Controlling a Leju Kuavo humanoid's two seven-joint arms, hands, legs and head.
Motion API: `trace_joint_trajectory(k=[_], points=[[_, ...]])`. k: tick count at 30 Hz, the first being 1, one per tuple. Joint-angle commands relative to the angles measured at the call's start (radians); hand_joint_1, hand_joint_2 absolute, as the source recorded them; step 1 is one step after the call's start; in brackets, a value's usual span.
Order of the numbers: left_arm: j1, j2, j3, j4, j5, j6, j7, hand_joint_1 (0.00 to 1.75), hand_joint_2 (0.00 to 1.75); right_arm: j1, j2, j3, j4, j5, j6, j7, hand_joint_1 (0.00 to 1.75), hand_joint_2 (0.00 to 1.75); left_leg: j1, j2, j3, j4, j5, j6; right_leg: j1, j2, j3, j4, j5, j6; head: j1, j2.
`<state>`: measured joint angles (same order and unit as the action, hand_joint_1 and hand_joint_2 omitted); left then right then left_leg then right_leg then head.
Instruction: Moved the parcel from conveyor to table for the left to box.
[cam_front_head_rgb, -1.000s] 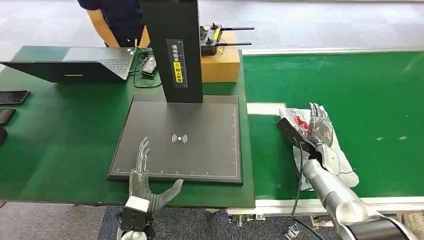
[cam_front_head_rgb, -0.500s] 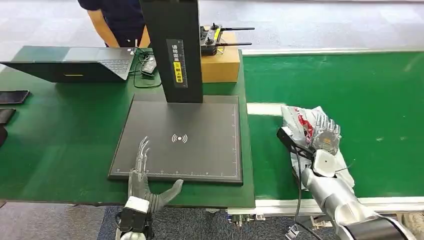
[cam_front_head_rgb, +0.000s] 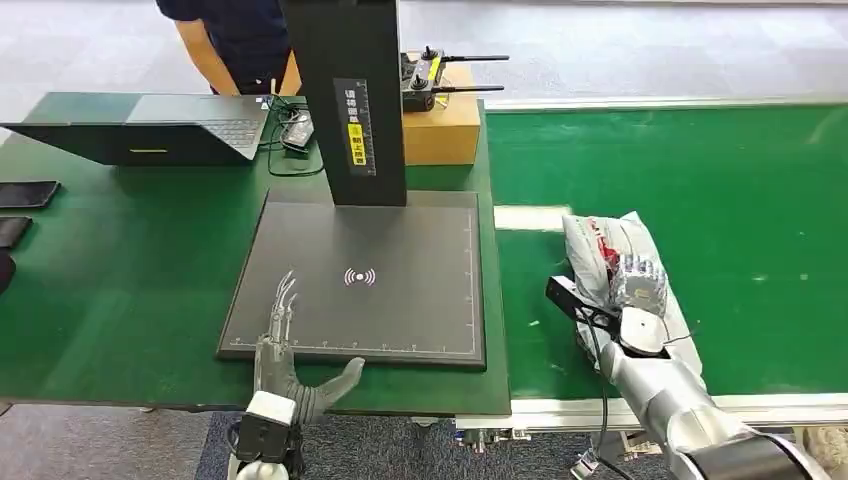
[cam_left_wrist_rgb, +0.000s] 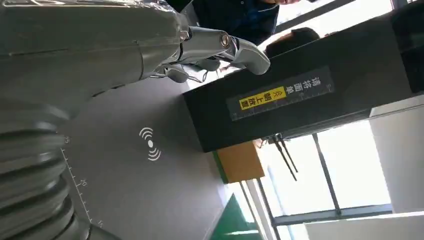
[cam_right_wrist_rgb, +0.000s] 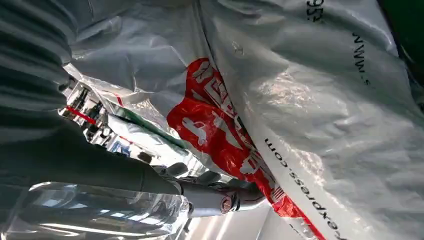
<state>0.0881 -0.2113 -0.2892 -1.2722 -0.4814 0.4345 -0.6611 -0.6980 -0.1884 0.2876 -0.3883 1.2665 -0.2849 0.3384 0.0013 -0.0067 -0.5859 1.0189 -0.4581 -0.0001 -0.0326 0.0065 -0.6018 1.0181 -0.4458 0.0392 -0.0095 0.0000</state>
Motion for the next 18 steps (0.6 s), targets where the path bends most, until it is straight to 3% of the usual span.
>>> trace_joint_trajectory(k=[1,6,7,8,9,10,11,15,18], points=[[-0.019,-0.003,0.024,0.014,0.002,-0.005,0.002,0.0,1.75,0.002,0.012,-0.018,0.077,0.018,0.107,-0.021,0.0,1.75,0.002,-0.001,0.002,-0.002,0.001,-0.001,0.002,-0.003,0.003,-0.003,0.001,-0.004,0.0,0.0],[-0.017,-0.005,0.028,0.005,0.001,-0.009,0.008,0.0,1.75,-0.002,0.019,-0.022,0.072,0.026,0.111,-0.028,0.05,1.75,0.002,-0.001,0.003,-0.002,0.001,-0.001,0.002,-0.003,0.005,-0.004,0.001,-0.004,0.0,0.0],[-0.016,-0.005,0.029,0.004,0.001,-0.009,0.008,0.0,1.75,-0.003,0.021,-0.022,0.071,0.029,0.109,-0.028,0.33,1.75,0.001,-0.001,0.003,-0.001,0.0,-0.001,0.001,-0.002,0.005,-0.002,0.0,-0.002,0.0,0.0],[-0.015,-0.005,0.03,0.002,0.0,-0.009,0.009,0.0,1.75,-0.004,0.024,-0.021,0.07,0.032,0.107,-0.028,0.87,1.75,0.001,-0.001,0.004,-0.001,0.001,-0.001,0.002,-0.002,0.005,-0.003,0.001,-0.003,0.0,0.0],[-0.013,-0.006,0.032,0.0,0.0,-0.009,0.009,0.0,1.75,-0.004,0.027,-0.022,0.068,0.036,0.1,-0.027,1.24,1.75,0.001,0.0,0.004,-0.001,0.001,-0.001,0.001,-0.001,0.005,-0.003,0.001,-0.002,0.0,0.0],[-0.013,-0.006,0.033,-0.001,0.0,-0.008,0.009,0.0,1.75,-0.005,0.029,-0.023,0.066,0.038,0.095,-0.026,1.26,1.75,0.001,0.0,0.004,-0.002,0.001,-0.001,0.002,-0.002,0.006,-0.004,0.002,-0.003,0.0,0.0],[-0.011,-0.006,0.034,-0.002,-0.001,-0.008,0.009,0.0,1.75,-0.006,0.033,-0.026,0.063,0.038,0.086,-0.025,0.87,1.75,0.001,0.0,0.004,-0.001,0.001,-0.001,0.001,0.0,0.005,-0.003,0.001,-0.002,0.0,0.0],[-0.006,-0.007,0.039,-0.006,-0.007,-0.009,0.012,0.0,1.75,-0.015,0.044,-0.04,0.054,0.047,0.049,-0.045,1.33,1.75,0.001,0.001,0.003,-0.001,0.001,-0.001,0.002,0.0,0.005,-0.003,0.002,-0.002,0.0,0.0],[-0.006,-0.009,0.04,0.002,-0.01,-0.01,0.013,0.0,1.75,-0.015,0.048,-0.049,0.038,0.054,0.016,-0.053,1.47,1.75,0.001,0.001,0.003,-0.001,0.001,0.0,0.001,0.0,0.004,-0.002,0.002,-0.001,0.0,0.0]])
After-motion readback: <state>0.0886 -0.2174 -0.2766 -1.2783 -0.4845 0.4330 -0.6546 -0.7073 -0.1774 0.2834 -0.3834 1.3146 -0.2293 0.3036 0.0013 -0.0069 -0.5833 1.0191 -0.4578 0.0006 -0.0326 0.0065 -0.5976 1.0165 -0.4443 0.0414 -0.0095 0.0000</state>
